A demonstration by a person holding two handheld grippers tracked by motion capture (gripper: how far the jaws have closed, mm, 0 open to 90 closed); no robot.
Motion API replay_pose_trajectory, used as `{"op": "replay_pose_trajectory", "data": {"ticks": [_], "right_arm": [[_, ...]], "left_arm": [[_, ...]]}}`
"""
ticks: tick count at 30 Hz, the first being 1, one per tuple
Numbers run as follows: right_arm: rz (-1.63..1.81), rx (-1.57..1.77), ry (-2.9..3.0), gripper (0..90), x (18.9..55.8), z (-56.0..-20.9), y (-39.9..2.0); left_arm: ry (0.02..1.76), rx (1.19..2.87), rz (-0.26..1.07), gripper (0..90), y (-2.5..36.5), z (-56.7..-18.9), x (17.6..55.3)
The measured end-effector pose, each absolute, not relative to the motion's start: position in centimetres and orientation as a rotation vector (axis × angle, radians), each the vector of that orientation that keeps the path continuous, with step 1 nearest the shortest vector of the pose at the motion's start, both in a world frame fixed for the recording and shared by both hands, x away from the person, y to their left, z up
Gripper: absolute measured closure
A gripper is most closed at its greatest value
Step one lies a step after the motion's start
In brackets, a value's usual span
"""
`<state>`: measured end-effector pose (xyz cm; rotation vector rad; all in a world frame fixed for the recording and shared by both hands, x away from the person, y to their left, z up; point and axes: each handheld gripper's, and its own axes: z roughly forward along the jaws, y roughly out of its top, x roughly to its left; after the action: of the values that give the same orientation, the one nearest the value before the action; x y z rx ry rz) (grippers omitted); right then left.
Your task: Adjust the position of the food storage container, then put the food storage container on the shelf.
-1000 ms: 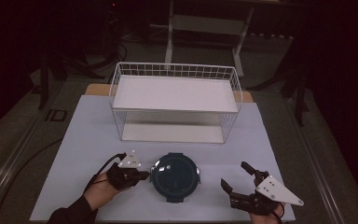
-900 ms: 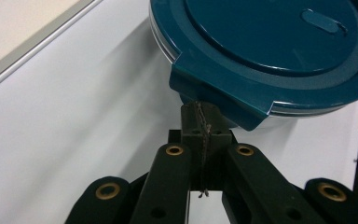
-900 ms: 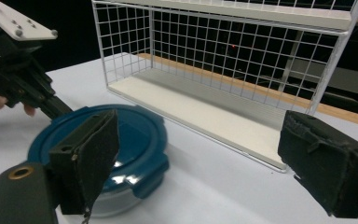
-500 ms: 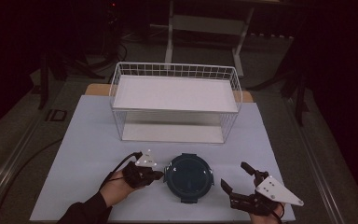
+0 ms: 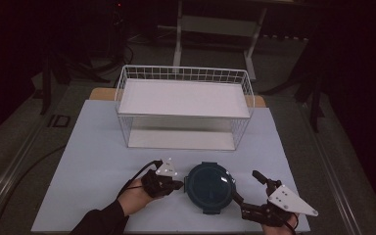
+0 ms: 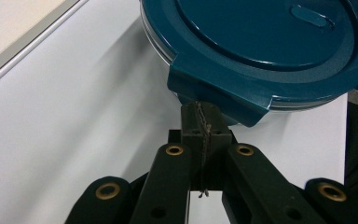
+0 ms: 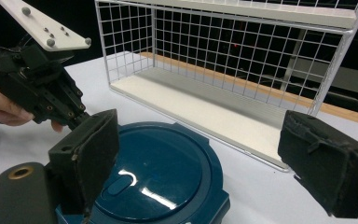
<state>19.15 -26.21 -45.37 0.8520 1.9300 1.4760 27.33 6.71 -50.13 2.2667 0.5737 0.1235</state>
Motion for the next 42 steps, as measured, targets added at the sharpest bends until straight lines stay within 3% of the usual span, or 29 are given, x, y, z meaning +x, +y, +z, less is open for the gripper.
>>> {"op": "replay_pose_trajectory", "data": {"ticks": [4,8,12,14,15,16,18,20,33,42], "right_arm": [[1.473,0.855,1.93,12.4,19.1,-45.4,-26.2],[1.471,0.855,1.933,12.4,19.1,-45.4,-26.3],[1.468,0.85,1.929,12.4,19.0,-45.3,-26.3],[1.473,0.849,1.931,12.4,19.0,-45.3,-26.3],[1.471,0.849,1.93,12.4,19.0,-45.3,-26.3],[1.471,0.849,1.93,12.4,19.0,-45.3,-26.3],[1.469,0.841,1.93,12.4,18.9,-45.3,-26.2],[1.465,0.833,1.931,12.3,18.9,-45.3,-26.1],[1.502,0.81,1.919,11.9,19.3,-44.7,-26.2],[1.467,0.765,1.934,13.4,19.5,-44.6,-26.4]], "left_arm": [[0.578,2.247,0.103,88.7,7.2,-50.3,27.4],[0.605,2.235,0.108,72.7,7.8,-50.2,27.4],[0.646,2.169,0.092,45.7,8.6,-49.3,27.2],[0.652,2.157,0.08,26.8,8.8,-49.2,27.2],[0.665,2.136,0.043,26.8,9.2,-48.6,27.0],[0.665,2.136,0.043,13.5,9.2,-48.6,27.0],[0.687,2.114,0.019,11.8,9.4,-48.2,27.0],[0.685,2.103,-0.017,2.6,9.2,-47.7,26.9],[0.821,1.952,-0.011,2.4,8.2,-47.2,27.0],[0.951,1.93,-0.125,3.1,7.8,-48.6,28.5]]}}
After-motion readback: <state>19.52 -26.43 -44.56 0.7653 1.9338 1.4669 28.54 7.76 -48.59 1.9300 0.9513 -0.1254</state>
